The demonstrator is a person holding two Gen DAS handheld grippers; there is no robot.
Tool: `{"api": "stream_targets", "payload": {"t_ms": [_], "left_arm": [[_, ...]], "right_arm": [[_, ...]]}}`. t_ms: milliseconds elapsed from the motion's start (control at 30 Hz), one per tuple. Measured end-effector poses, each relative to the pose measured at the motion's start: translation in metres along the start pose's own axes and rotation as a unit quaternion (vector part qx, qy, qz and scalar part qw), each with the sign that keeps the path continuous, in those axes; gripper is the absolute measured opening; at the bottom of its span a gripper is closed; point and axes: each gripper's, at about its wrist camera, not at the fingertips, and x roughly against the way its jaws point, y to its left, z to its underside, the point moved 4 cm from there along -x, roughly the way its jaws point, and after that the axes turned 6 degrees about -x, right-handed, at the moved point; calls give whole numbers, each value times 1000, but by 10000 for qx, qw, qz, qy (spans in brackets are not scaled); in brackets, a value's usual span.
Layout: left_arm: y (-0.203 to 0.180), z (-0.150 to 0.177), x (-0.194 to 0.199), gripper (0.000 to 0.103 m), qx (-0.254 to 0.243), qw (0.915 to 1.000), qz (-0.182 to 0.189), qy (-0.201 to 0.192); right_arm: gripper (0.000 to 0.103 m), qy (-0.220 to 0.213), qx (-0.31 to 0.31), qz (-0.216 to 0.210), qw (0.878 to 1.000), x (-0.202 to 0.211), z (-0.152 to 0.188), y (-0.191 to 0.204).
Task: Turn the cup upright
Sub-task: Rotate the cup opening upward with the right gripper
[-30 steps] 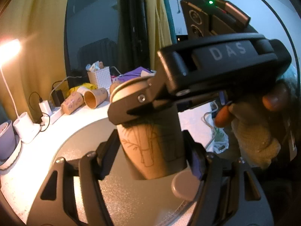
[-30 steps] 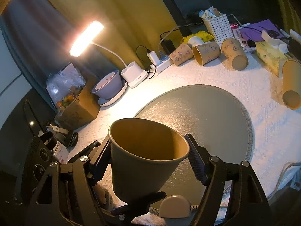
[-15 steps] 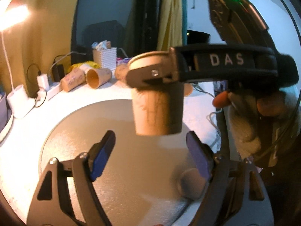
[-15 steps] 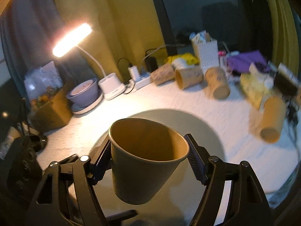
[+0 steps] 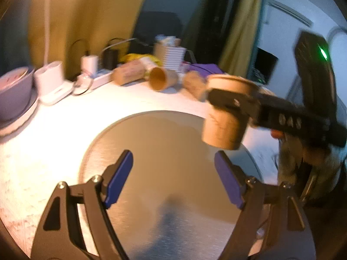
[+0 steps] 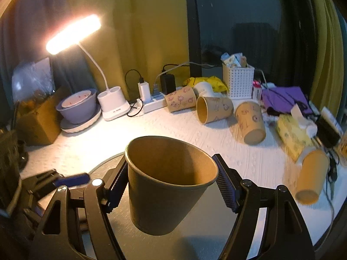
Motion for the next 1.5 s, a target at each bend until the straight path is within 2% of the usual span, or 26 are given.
{"api": "stream_targets", "payload": {"t_ms": [233,433,600,900,1500], "left_arm": [[37,2,-4,79,689,9974,-150,130],[45,2,-4,79,817,9964,-189,102],[54,5,-10,79,1029,9944,-187,174],[57,7,-17,79,1104,9933,-166,293],[55,9,-16,79,1047,9940,-125,290]], "right_arm": [[77,-112,519,169,9984,-24,3,13],[77,-213,1048,257,9939,-44,9,27],[77,-32,1167,229,9929,-58,14,32],[77,161,1234,209,9920,-72,19,36],[77,319,1193,231,9921,-68,26,33]]}}
